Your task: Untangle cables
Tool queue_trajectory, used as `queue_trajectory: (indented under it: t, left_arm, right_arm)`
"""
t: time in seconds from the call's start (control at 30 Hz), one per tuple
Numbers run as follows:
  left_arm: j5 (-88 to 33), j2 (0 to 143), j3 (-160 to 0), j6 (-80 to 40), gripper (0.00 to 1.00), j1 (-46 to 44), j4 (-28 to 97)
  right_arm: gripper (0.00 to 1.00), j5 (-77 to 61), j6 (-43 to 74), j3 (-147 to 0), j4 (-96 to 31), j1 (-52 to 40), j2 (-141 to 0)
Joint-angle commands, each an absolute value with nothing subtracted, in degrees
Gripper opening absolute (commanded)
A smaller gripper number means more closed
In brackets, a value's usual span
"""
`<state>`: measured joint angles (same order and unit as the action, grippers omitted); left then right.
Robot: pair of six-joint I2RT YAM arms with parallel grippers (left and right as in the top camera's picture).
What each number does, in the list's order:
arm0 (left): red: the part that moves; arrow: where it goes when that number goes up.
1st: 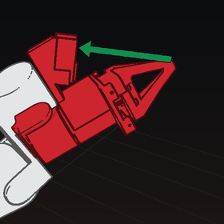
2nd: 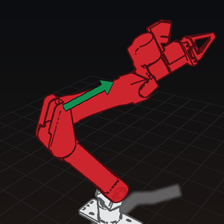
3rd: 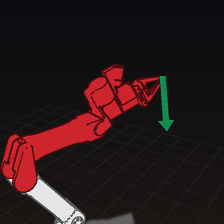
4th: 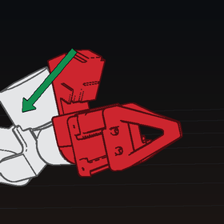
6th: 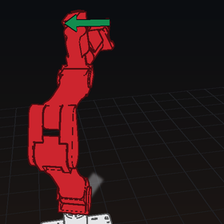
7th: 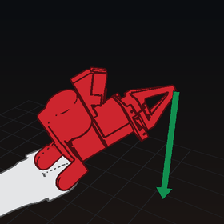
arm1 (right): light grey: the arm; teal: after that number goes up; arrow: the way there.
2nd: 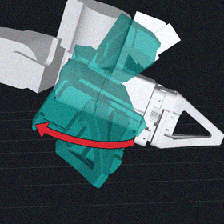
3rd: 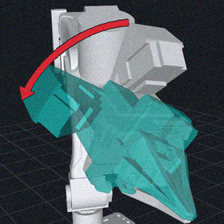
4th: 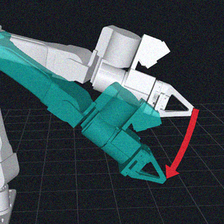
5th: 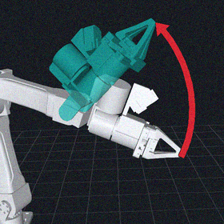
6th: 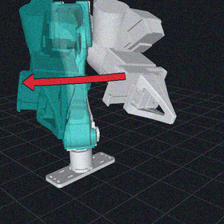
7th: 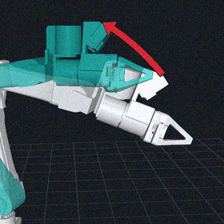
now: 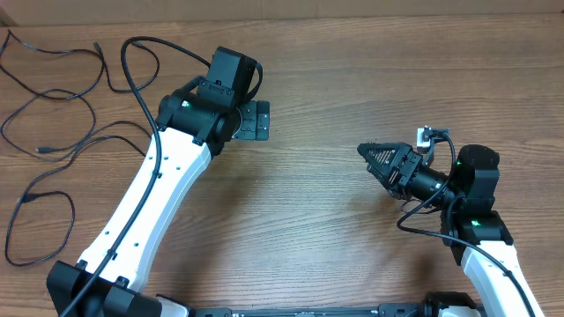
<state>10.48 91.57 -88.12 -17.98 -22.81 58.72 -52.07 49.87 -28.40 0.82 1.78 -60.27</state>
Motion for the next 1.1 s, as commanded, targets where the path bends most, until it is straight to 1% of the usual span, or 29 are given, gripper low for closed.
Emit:
queue_trajectory:
  t: [0.0, 0.83, 1.07]
  left_arm:
    - [10.46, 90.76, -89.21, -17.12, 0.99, -22.92, 58.78]
    - [10.63, 90.41, -89.1, -17.12, 1.0, -23.03, 59.18]
    - [11.42, 86.89, -89.1, -16.69, 0.99, -25.04, 59.29]
  right_arm:
    - [1.0, -51.86, 49.41, -28.88, 1.15, 1.85, -59.88]
    - [1.0, -51.86, 49.41, -28.88, 1.13, 1.85, -59.86]
    - [1.0, -51.86, 49.41, -28.88, 1.13, 1.85, -59.88]
